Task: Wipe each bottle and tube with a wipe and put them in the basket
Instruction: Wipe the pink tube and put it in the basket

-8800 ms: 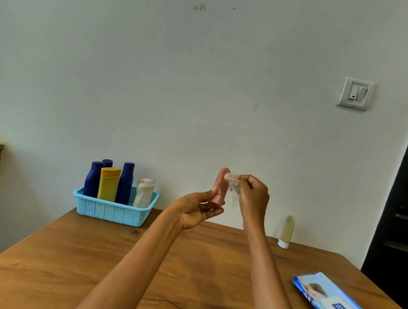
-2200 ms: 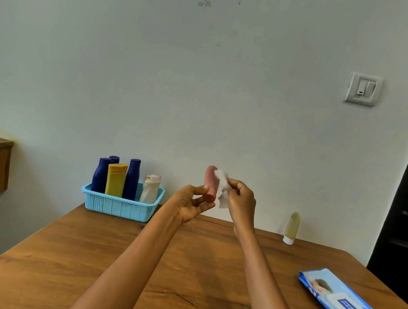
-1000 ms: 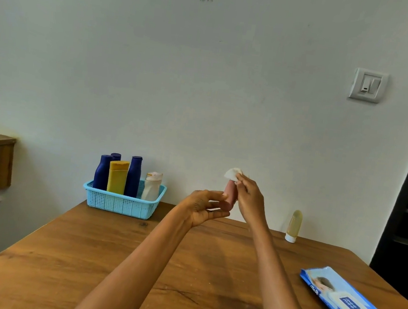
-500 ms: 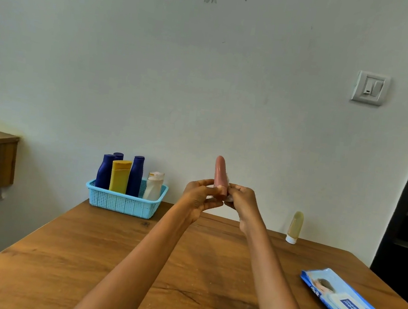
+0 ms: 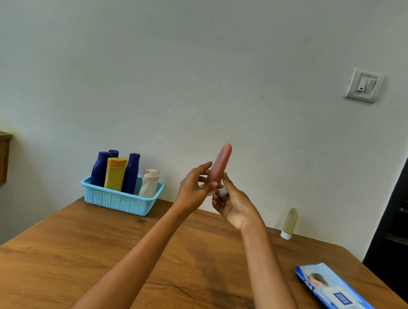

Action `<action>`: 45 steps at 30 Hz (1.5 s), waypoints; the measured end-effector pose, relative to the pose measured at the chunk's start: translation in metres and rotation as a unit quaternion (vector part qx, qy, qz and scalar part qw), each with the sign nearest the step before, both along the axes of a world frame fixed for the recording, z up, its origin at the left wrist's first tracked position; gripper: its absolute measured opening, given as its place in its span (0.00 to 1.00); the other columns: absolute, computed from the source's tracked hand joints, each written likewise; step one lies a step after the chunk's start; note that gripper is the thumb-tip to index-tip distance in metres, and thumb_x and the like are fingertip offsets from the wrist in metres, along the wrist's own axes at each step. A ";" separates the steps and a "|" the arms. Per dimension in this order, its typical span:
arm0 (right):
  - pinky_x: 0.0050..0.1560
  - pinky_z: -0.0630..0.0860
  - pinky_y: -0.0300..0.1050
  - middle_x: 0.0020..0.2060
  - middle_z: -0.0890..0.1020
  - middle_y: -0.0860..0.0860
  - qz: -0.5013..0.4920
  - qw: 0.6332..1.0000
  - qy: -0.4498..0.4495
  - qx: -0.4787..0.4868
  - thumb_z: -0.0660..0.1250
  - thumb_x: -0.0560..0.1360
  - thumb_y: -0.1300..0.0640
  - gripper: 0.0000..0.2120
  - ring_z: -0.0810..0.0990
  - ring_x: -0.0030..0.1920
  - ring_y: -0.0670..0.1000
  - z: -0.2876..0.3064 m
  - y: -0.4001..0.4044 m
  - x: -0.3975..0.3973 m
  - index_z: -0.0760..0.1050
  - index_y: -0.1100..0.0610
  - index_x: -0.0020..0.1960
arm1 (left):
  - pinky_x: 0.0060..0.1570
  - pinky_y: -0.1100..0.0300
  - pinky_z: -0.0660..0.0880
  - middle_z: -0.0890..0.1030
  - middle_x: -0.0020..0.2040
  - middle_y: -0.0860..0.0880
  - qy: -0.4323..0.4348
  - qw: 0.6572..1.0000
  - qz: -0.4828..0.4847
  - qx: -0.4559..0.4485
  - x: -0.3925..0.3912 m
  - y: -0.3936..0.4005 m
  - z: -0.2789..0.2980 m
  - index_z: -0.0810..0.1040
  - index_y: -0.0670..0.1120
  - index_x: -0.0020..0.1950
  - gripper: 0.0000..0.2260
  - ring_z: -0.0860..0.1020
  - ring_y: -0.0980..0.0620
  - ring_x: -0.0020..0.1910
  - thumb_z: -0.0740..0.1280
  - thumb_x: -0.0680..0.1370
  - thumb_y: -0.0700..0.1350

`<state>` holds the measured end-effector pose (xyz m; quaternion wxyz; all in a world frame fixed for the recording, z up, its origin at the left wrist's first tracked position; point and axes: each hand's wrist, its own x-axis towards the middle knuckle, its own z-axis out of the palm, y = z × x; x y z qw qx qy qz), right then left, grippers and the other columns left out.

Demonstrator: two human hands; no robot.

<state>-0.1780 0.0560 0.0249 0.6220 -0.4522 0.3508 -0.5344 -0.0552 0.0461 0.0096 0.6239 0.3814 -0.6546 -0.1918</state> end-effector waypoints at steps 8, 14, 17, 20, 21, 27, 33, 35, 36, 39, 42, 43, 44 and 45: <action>0.41 0.76 0.41 0.45 0.80 0.55 -0.055 0.993 0.087 -0.057 0.68 0.70 0.40 0.23 0.77 0.44 0.51 0.002 0.000 0.003 0.80 0.58 0.52 | 0.45 0.70 0.74 0.78 0.55 0.51 0.112 0.992 -0.047 0.025 0.004 0.005 0.009 0.71 0.46 0.66 0.18 0.77 0.58 0.52 0.67 0.76 0.42; 0.59 0.73 0.50 0.56 0.80 0.57 0.016 1.000 0.010 -0.023 0.55 0.78 0.38 0.27 0.77 0.56 0.53 0.002 -0.002 -0.003 0.74 0.59 0.62 | 0.47 0.66 0.71 0.81 0.53 0.49 0.203 0.969 -0.102 0.094 -0.001 0.003 0.008 0.71 0.47 0.63 0.18 0.78 0.54 0.53 0.69 0.75 0.43; 0.52 0.73 0.48 0.52 0.82 0.55 0.033 0.999 0.026 -0.019 0.55 0.80 0.48 0.19 0.79 0.54 0.53 0.005 -0.002 -0.002 0.75 0.58 0.61 | 0.46 0.65 0.73 0.81 0.49 0.51 0.204 0.973 -0.062 0.085 -0.002 0.001 0.004 0.71 0.48 0.61 0.18 0.79 0.53 0.50 0.71 0.73 0.44; 0.50 0.74 0.48 0.44 0.84 0.53 0.039 0.998 0.035 -0.015 0.61 0.78 0.53 0.10 0.81 0.51 0.52 0.004 -0.001 0.000 0.77 0.56 0.54 | 0.47 0.62 0.75 0.80 0.49 0.51 0.204 0.975 -0.026 0.081 0.002 -0.001 0.006 0.70 0.49 0.61 0.18 0.80 0.52 0.50 0.71 0.73 0.44; 0.50 0.75 0.48 0.43 0.84 0.53 0.035 0.999 0.038 -0.015 0.64 0.76 0.53 0.08 0.81 0.50 0.52 0.004 -0.001 0.000 0.78 0.56 0.51 | 0.48 0.63 0.75 0.80 0.51 0.50 0.210 0.974 -0.015 0.084 0.004 -0.001 0.006 0.70 0.49 0.62 0.19 0.79 0.52 0.50 0.71 0.73 0.44; 0.36 0.80 0.43 0.43 0.81 0.56 -0.050 0.998 -0.026 -0.028 0.70 0.72 0.63 0.05 0.81 0.43 0.53 0.006 -0.003 -0.002 0.80 0.57 0.48 | 0.58 0.57 0.68 0.79 0.61 0.44 0.256 0.958 -0.003 0.128 0.007 0.001 0.007 0.68 0.46 0.67 0.25 0.76 0.50 0.56 0.72 0.73 0.46; 0.38 0.81 0.41 0.45 0.81 0.56 -0.176 0.974 -0.127 -0.063 0.70 0.72 0.68 0.12 0.81 0.43 0.51 0.001 -0.002 0.009 0.77 0.58 0.54 | 0.49 0.55 0.79 0.83 0.51 0.40 0.390 0.871 -0.188 0.232 0.001 0.003 0.007 0.71 0.37 0.64 0.23 0.82 0.47 0.45 0.72 0.71 0.39; 0.45 0.81 0.44 0.48 0.82 0.56 -0.222 0.966 -0.111 -0.078 0.70 0.72 0.66 0.08 0.81 0.47 0.52 -0.004 -0.002 0.017 0.78 0.59 0.51 | 0.48 0.55 0.80 0.84 0.46 0.41 0.396 0.860 -0.209 0.245 -0.004 0.003 0.005 0.73 0.34 0.62 0.22 0.83 0.47 0.42 0.72 0.70 0.38; 0.46 0.81 0.45 0.48 0.82 0.55 -0.248 0.961 -0.081 -0.095 0.71 0.72 0.64 0.06 0.81 0.48 0.52 -0.007 -0.002 0.021 0.79 0.59 0.49 | 0.49 0.54 0.80 0.83 0.47 0.41 0.396 0.861 -0.205 0.245 -0.007 0.003 0.005 0.74 0.34 0.62 0.22 0.83 0.47 0.43 0.72 0.70 0.38; 0.43 0.79 0.39 0.43 0.83 0.51 -0.287 0.944 0.039 -0.158 0.72 0.72 0.58 0.03 0.81 0.45 0.47 -0.014 0.000 0.032 0.80 0.56 0.45 | 0.48 0.50 0.79 0.81 0.49 0.40 0.417 0.852 -0.208 0.237 -0.007 0.003 0.007 0.74 0.34 0.61 0.19 0.81 0.45 0.46 0.71 0.72 0.39; 0.36 0.73 0.34 0.42 0.84 0.50 -0.237 0.950 0.115 -0.166 0.72 0.71 0.55 0.06 0.80 0.42 0.46 -0.015 -0.001 0.035 0.81 0.57 0.47 | 0.44 0.49 0.79 0.81 0.46 0.42 0.411 0.852 -0.220 0.240 0.002 0.002 0.011 0.74 0.35 0.60 0.15 0.80 0.46 0.46 0.67 0.75 0.39; 0.35 0.73 0.34 0.42 0.84 0.51 -0.213 0.954 0.134 -0.162 0.72 0.71 0.55 0.07 0.80 0.42 0.47 -0.015 -0.001 0.034 0.81 0.57 0.47 | 0.43 0.48 0.78 0.81 0.46 0.42 0.398 0.858 -0.214 0.246 0.004 0.001 0.011 0.74 0.36 0.60 0.14 0.80 0.46 0.45 0.67 0.76 0.39; 0.35 0.73 0.35 0.42 0.84 0.52 -0.198 0.956 0.146 -0.161 0.73 0.71 0.55 0.08 0.81 0.42 0.48 -0.015 -0.001 0.033 0.80 0.58 0.47 | 0.43 0.48 0.78 0.81 0.46 0.42 0.385 0.864 -0.203 0.254 0.006 0.001 0.011 0.74 0.37 0.60 0.14 0.79 0.45 0.45 0.67 0.76 0.40; 0.35 0.75 0.36 0.41 0.84 0.53 -0.194 0.955 0.153 -0.163 0.73 0.71 0.55 0.08 0.81 0.41 0.49 -0.015 -0.001 0.031 0.79 0.58 0.47 | 0.43 0.47 0.78 0.80 0.47 0.41 0.374 0.869 -0.192 0.263 0.006 0.002 0.011 0.74 0.37 0.59 0.13 0.79 0.44 0.46 0.67 0.76 0.40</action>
